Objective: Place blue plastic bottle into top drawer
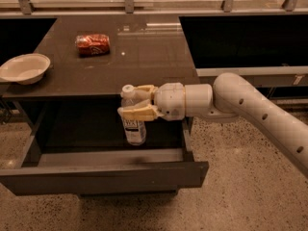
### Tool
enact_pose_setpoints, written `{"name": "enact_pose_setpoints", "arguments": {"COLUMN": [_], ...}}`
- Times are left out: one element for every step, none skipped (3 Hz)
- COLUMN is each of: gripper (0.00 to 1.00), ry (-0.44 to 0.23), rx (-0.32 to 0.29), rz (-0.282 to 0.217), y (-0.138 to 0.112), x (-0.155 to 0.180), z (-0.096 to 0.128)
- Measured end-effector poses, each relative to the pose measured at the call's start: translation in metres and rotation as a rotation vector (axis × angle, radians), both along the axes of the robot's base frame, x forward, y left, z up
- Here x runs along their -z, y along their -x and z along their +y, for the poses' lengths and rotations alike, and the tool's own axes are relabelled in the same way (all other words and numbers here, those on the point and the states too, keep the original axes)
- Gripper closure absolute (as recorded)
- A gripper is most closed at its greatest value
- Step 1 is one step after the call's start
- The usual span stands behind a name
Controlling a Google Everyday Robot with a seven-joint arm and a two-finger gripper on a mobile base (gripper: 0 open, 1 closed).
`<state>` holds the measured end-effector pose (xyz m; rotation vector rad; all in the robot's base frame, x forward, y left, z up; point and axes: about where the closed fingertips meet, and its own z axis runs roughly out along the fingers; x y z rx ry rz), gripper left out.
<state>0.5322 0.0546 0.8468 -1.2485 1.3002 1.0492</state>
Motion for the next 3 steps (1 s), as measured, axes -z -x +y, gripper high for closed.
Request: {"name": "enact_pose_setpoints", "arguments": {"gripper": [1.00,0.83,0.58], "ry": [-0.031,-0.041,-0.042], "rx": [-0.011,-0.046,-0.070], "rz": [-0.032,-0.021,-0.003], "y": [-0.010,-0.015,-0.015], "x": [0.029,0.060,0.079], "z": [-0.002,0.005,0.012]}}
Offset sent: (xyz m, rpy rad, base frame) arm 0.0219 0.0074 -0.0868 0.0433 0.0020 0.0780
